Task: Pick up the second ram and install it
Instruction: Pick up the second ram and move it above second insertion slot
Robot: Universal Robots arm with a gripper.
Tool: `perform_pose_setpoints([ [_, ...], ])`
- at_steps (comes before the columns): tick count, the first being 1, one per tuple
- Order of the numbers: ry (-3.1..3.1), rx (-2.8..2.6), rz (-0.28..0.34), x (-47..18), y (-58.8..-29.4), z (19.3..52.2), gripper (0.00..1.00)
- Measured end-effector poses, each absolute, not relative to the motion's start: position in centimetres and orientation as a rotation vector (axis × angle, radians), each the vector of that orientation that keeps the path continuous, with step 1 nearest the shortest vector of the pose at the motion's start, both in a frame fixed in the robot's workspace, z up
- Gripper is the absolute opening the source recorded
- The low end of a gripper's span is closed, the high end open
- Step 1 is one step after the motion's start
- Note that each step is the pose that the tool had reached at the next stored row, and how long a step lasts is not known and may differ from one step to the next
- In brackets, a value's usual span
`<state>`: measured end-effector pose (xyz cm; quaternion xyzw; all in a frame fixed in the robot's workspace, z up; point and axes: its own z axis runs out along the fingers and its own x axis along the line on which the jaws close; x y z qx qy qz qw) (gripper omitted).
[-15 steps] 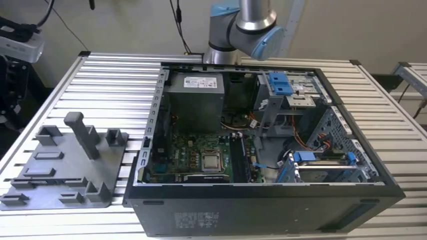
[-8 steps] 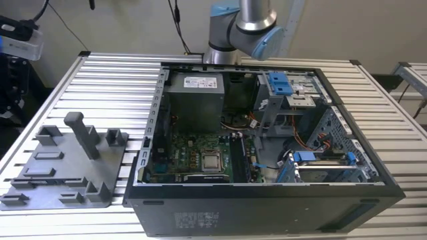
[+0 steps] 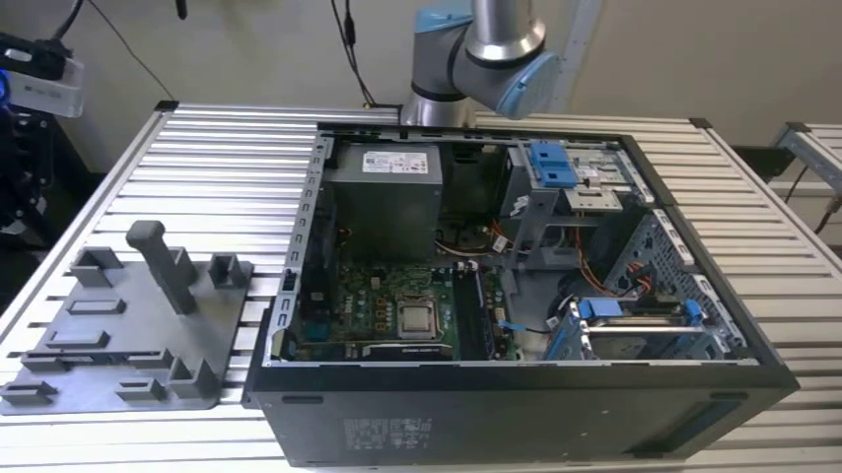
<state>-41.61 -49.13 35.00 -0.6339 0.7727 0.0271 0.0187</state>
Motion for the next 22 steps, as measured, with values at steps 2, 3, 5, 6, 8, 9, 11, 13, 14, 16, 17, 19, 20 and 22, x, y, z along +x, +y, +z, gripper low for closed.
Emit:
perform_pose_setpoints([
  [2, 2.387, -1.987, 0.088, -41.67, -49.12, 34.94, 0.11],
  [3, 2.382, -1.998, 0.092, -41.69, -49.12, 34.92, 0.11],
  [5, 2.364, -2.025, 0.098, -41.71, -49.11, 34.85, 0.11],
  [6, 2.352, -2.042, 0.099, -41.71, -49.12, 34.82, 0.11],
  [8, 2.324, -2.076, 0.099, -41.73, -49.12, 34.73, 0.11],
  [9, 2.315, -2.086, 0.099, -41.73, -49.13, 34.71, 0.11],
  [11, 2.314, -2.087, 0.099, -41.73, -49.12, 34.72, 0.11],
  [13, 2.314, -2.087, 0.099, -41.74, -49.12, 34.71, 0.11],
  [14, 2.314, -2.087, 0.099, -41.74, -49.12, 34.71, 0.11],
  [16, 2.314, -2.087, 0.099, -41.74, -49.12, 34.7, 0.11],
  [17, 2.314, -2.087, 0.099, -41.74, -49.12, 34.7, 0.11],
  [19, 2.313, -2.088, 0.099, -41.74, -49.12, 34.7, 0.11],
  [20, 2.313, -2.088, 0.099, -41.74, -49.11, 34.71, 0.11],
  [22, 2.313, -2.088, 0.099, -41.74, -49.11, 34.71, 0.12],
])
